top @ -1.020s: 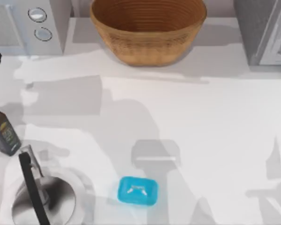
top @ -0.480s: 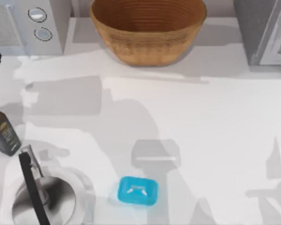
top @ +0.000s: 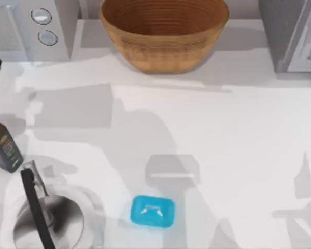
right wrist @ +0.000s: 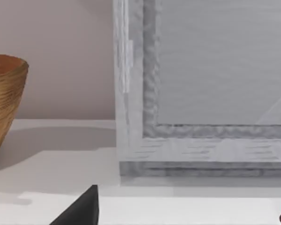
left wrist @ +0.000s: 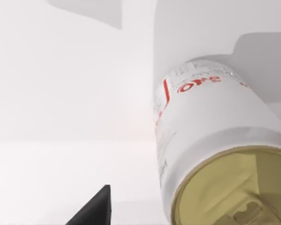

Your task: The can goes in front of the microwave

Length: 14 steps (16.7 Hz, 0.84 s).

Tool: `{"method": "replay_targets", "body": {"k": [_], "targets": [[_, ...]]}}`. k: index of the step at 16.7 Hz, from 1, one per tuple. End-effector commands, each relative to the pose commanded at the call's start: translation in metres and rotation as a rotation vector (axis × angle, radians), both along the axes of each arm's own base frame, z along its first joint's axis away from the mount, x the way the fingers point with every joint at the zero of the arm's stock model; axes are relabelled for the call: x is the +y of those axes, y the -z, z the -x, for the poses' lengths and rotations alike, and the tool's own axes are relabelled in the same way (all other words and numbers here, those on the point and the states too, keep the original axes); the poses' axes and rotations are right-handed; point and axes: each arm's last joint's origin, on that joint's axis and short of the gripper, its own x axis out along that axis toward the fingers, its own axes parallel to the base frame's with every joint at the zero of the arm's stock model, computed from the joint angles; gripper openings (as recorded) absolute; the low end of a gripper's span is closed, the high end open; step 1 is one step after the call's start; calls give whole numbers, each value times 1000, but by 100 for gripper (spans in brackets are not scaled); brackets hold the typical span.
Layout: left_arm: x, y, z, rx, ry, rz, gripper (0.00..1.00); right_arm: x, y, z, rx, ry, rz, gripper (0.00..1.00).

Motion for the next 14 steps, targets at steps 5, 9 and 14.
{"method": "replay_targets", "body": {"k": [5, 9, 14], "targets": [[0, 0, 0, 0, 1, 0, 100, 0, 0, 0, 0, 0, 0, 100], [-1, -13, -1, 4, 5, 0, 100, 0, 0, 0, 0, 0, 0, 100], [0, -40, 0, 1, 1, 0, 100, 0, 0, 0, 0, 0, 0, 100]]}}
